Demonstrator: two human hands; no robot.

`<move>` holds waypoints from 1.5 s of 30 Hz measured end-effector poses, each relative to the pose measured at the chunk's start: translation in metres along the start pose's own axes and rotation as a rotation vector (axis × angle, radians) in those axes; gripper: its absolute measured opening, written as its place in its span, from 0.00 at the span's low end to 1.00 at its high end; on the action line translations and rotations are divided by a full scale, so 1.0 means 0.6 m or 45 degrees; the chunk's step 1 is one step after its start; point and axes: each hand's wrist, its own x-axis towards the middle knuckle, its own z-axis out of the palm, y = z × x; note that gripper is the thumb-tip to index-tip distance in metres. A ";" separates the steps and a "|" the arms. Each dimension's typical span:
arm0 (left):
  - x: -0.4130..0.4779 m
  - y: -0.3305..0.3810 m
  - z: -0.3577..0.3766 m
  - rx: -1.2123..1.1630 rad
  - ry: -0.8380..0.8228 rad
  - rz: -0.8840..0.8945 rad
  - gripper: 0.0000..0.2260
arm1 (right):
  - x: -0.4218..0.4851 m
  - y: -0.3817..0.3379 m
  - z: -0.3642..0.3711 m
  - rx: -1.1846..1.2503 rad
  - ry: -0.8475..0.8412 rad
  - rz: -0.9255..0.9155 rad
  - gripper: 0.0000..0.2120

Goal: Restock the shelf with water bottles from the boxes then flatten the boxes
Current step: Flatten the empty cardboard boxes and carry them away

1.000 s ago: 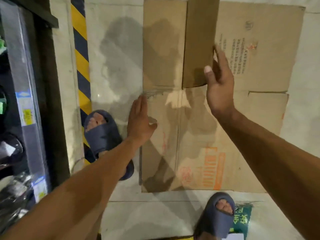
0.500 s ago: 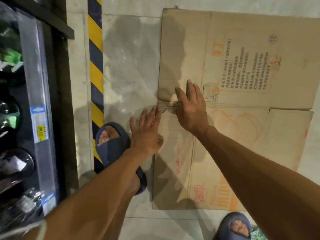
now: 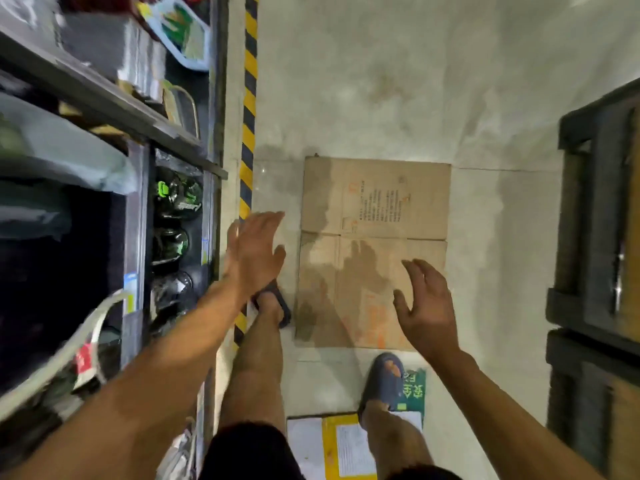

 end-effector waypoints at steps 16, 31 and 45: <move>-0.256 0.073 -0.548 -0.313 0.298 0.033 0.29 | -0.189 -0.299 -0.450 -0.022 0.450 0.315 0.30; 0.208 0.210 -0.796 -0.127 0.295 0.468 0.32 | 0.196 -0.385 -0.676 0.003 0.641 0.344 0.34; 0.612 0.449 -0.940 0.070 0.212 0.758 0.33 | 0.452 -0.272 -0.776 0.296 0.753 0.914 0.35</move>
